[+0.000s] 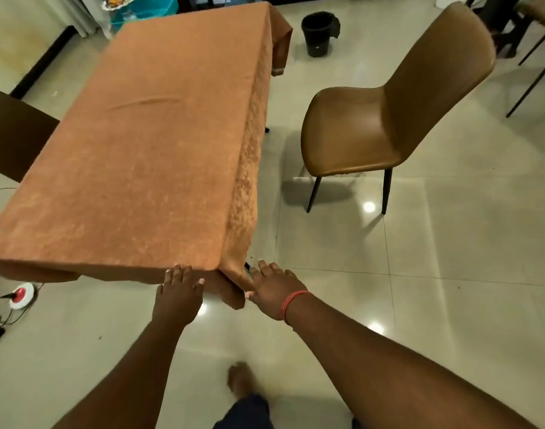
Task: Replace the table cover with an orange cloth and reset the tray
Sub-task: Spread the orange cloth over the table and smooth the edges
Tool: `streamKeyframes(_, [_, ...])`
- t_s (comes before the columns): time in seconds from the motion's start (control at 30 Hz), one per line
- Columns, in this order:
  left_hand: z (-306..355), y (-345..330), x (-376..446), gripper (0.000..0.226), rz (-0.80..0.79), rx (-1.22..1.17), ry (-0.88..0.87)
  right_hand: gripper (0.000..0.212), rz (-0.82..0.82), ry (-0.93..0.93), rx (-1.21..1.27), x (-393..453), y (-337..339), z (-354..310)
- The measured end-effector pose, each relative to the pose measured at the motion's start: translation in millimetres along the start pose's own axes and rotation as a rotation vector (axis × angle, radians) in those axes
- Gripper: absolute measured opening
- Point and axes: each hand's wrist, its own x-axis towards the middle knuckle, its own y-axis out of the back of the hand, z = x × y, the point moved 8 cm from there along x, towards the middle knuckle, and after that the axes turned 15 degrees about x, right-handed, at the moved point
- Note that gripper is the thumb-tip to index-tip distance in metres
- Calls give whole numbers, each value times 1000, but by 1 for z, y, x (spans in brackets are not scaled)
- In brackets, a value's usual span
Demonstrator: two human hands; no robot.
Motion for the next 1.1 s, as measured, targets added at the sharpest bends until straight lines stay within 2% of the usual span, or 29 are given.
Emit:
streamKeyframes(0.13, [-53,-15,33,61,18,27,-85,62,183,70,-45,38,-21,-60])
streamKeyframes(0.27, [-118,-23,79,66,105,51,-169,62,323,108,-154,93,-47,-124])
streamKeyframes(0.4, [-189,-30,123,64,140,17,-136,64,416,57,-187,128,-66,-155])
streamKeyframes(0.5, [-239,-41,151,70,100,-21,-59,68,406,3,-210,142,-84,-158])
streamKeyframes(0.57, [-256,-48,157,70,100,-19,-67,73,407,-23,-235,146,-93,-161])
streamKeyframes(0.87, [-279,-51,150,67,138,-35,-114,79,377,-92,-270,148,-110,-185])
streamKeyframes(1.1, [-288,-48,151,65,59,-49,-97,76,285,-98,-264,151,-109,-193])
